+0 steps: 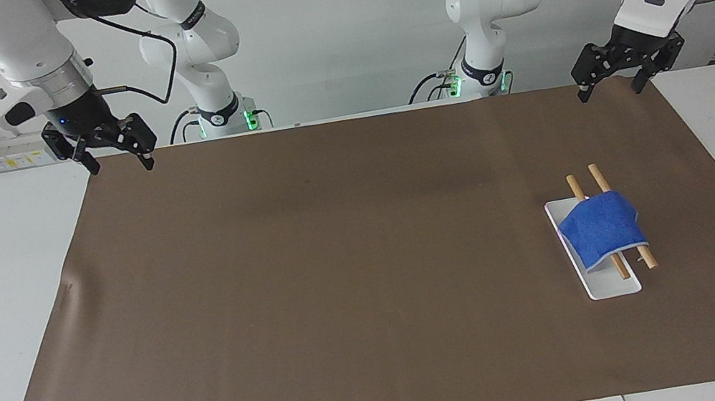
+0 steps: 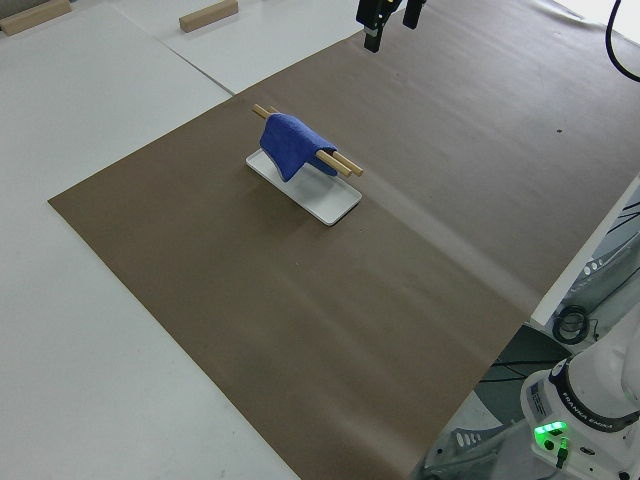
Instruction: Right arm passes towel to left arm to hang
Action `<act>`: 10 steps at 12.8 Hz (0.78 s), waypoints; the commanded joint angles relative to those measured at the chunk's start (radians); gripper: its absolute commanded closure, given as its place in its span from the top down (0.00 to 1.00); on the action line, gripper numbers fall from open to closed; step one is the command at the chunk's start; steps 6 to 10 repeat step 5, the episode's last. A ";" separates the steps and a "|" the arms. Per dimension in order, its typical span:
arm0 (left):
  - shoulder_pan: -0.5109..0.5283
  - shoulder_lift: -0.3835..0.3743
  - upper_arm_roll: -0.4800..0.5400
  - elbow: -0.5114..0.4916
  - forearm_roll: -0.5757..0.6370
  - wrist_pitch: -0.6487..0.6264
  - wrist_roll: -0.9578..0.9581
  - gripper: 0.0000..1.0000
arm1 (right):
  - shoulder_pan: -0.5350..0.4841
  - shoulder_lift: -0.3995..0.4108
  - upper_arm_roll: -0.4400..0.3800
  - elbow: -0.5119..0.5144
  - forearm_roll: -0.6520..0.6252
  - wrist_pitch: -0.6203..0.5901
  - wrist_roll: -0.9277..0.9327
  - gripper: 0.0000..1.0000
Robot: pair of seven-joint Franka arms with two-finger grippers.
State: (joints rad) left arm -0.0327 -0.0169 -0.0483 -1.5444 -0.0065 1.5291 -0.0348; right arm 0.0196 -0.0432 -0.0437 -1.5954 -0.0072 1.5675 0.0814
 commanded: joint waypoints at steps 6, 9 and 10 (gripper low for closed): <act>0.004 -0.012 -0.001 -0.009 0.034 0.019 -0.016 1.00 | -0.017 -0.020 0.005 -0.029 -0.010 0.020 -0.014 1.00; 0.004 -0.012 -0.001 -0.009 0.034 0.019 -0.016 1.00 | -0.017 -0.020 0.005 -0.029 -0.010 0.020 -0.014 1.00; 0.004 -0.012 -0.001 -0.009 0.034 0.019 -0.016 1.00 | -0.017 -0.020 0.005 -0.029 -0.010 0.020 -0.014 1.00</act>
